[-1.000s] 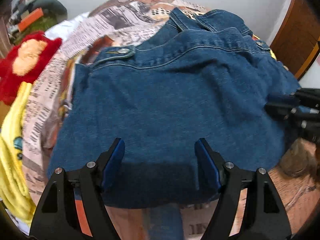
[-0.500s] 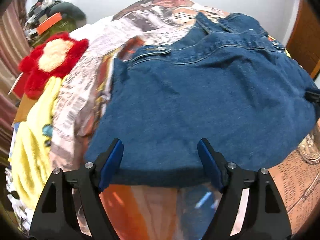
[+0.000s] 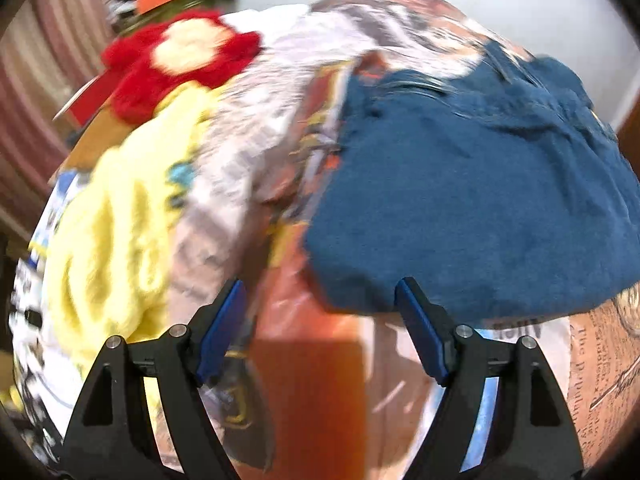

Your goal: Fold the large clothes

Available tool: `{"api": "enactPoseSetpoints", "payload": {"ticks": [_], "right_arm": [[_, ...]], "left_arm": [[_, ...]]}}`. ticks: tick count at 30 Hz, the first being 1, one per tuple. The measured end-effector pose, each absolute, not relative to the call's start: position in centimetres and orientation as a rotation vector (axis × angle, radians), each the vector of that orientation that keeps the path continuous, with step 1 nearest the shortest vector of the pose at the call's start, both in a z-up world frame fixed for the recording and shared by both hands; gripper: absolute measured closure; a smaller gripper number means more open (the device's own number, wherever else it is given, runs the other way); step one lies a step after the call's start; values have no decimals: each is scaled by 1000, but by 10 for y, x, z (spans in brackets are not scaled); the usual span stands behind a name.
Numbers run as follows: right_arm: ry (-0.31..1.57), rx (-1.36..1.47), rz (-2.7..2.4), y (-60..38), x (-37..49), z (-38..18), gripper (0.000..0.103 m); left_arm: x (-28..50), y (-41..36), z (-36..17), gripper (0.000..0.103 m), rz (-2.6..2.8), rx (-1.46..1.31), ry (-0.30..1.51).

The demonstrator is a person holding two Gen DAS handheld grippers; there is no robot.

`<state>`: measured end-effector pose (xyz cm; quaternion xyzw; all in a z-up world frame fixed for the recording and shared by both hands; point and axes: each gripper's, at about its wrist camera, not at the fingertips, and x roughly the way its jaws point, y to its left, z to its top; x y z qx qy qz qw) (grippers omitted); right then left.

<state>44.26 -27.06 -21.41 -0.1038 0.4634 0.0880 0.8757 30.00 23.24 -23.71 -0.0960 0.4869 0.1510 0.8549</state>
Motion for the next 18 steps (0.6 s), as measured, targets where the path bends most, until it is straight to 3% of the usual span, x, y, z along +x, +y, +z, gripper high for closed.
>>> {"api": "enactPoseSetpoints", "payload": {"ticks": [6,12,18], "right_arm": [[908,-162,202,-268,430,-184,17],[857,-67,343,-230,428,-157,17],[927,-92,462,-174,438,-179,15]], "left_arm": [[271,260,-218,25,303,-506,929],[278,235,-225,25,216,-640,922],[302,207,-257,25,89,-763,984]]}}
